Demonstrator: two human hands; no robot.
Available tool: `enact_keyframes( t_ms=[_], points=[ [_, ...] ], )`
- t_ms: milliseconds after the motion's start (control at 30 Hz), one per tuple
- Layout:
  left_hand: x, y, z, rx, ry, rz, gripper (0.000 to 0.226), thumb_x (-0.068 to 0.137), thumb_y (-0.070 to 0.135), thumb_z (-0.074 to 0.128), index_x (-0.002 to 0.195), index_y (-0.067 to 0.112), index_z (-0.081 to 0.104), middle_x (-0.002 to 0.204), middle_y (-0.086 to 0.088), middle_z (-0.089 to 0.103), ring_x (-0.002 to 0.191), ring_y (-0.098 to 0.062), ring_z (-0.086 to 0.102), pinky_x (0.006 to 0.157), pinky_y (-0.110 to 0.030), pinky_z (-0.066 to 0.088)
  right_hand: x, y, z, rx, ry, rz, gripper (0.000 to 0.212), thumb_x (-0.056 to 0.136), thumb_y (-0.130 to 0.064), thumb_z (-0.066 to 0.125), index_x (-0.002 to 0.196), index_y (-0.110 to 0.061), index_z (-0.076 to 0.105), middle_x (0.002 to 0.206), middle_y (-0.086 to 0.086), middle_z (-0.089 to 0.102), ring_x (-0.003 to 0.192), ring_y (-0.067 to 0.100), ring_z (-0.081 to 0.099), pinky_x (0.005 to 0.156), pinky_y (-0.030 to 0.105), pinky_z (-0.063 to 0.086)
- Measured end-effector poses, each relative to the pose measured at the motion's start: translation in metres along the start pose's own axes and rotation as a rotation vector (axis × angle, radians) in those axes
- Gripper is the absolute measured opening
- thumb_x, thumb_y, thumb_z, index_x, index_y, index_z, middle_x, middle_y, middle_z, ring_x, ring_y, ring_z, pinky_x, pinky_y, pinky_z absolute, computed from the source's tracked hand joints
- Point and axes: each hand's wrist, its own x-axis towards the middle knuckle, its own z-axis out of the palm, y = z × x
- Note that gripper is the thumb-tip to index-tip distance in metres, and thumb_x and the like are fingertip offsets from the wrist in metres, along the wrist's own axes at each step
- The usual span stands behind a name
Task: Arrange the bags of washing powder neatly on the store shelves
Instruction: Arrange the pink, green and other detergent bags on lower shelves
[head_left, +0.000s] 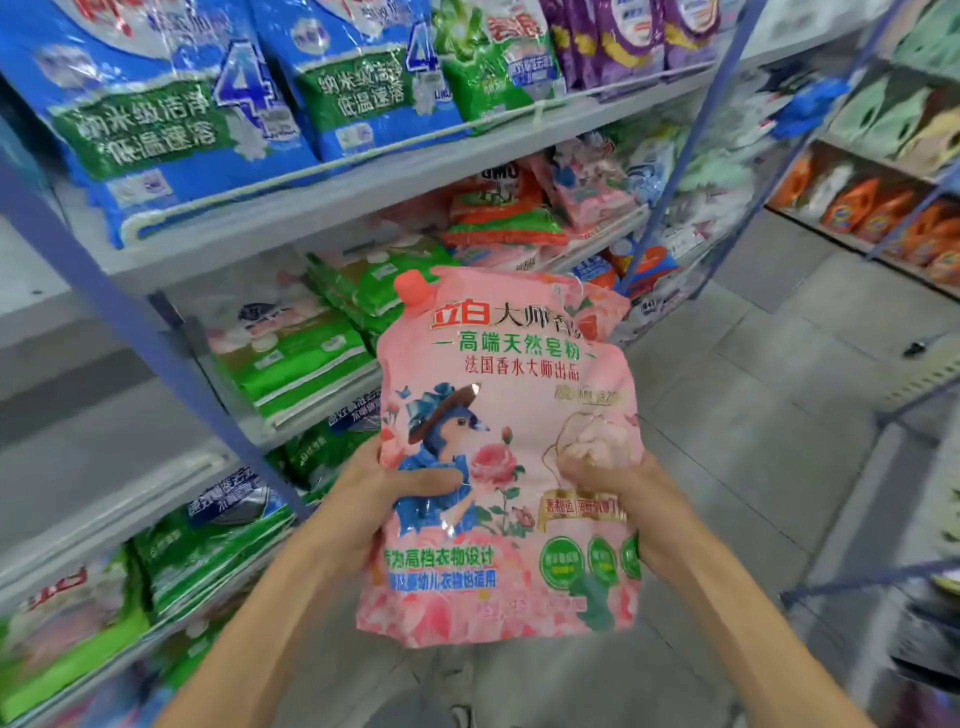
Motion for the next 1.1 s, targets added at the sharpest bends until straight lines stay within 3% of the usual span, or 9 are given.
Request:
enact_keyframes(
  t_ms=[200,367,533,800,1000,1100],
  points=[
    [0.068,0.021,0.04,0.034,-0.066,-0.042,0.065,0.059,-0.003,0.085,0.12,-0.003,0.063,0.108,-0.022,0.075,0.09,-0.041,0.075,0.074,-0.044,0.062,0.047,-0.034,-0.04,0.018,0.02,0.006,0.048,0.076,-0.004,0.081,0.121,-0.011,0.066,0.111,0.016,0.077,0.099,0.039,0.075,0.091,0.053,0.058],
    [0.111,0.027,0.069,0.056,-0.073,-0.061,0.066,0.059,0.0,0.085,0.121,-0.004,0.063,0.109,-0.021,0.075,0.093,-0.04,0.075,0.077,-0.043,0.061,0.08,-0.053,-0.071,0.041,0.045,0.036,0.044,0.076,-0.001,0.08,0.117,-0.011,0.067,0.106,0.016,0.078,0.093,0.038,0.076,0.083,0.05,0.062],
    [0.151,0.027,0.108,0.04,-0.041,-0.083,0.066,0.058,0.0,0.083,0.121,-0.002,0.062,0.108,-0.021,0.076,0.092,-0.04,0.075,0.075,-0.043,0.061,0.121,-0.069,-0.113,0.037,0.003,0.088,0.056,0.073,-0.006,0.084,0.125,-0.01,0.063,0.113,0.02,0.075,0.1,0.043,0.073,0.097,0.062,0.054],
    [0.213,0.029,0.195,-0.038,0.144,-0.04,0.061,0.054,-0.008,0.085,0.111,0.001,0.065,0.1,-0.019,0.077,0.081,-0.033,0.076,0.066,-0.038,0.062,0.21,-0.128,-0.194,-0.021,-0.164,0.103,0.063,0.069,-0.009,0.09,0.127,-0.01,0.065,0.116,0.017,0.075,0.105,0.04,0.073,0.099,0.058,0.053],
    [0.24,0.023,0.237,-0.111,0.267,-0.022,0.062,0.054,-0.004,0.087,0.111,0.005,0.065,0.104,-0.019,0.077,0.083,-0.035,0.077,0.07,-0.04,0.06,0.262,-0.158,-0.227,-0.103,-0.214,0.13,0.061,0.065,-0.007,0.085,0.122,-0.006,0.066,0.107,0.018,0.077,0.094,0.037,0.076,0.079,0.045,0.063],
    [0.251,0.023,0.239,-0.158,0.306,-0.037,0.071,0.054,-0.001,0.088,0.12,0.002,0.061,0.106,-0.02,0.076,0.086,-0.039,0.076,0.067,-0.041,0.062,0.283,-0.166,-0.227,-0.133,-0.253,0.156,0.064,0.062,-0.009,0.087,0.123,-0.007,0.065,0.107,0.017,0.077,0.095,0.038,0.075,0.082,0.047,0.061]
  ],
)
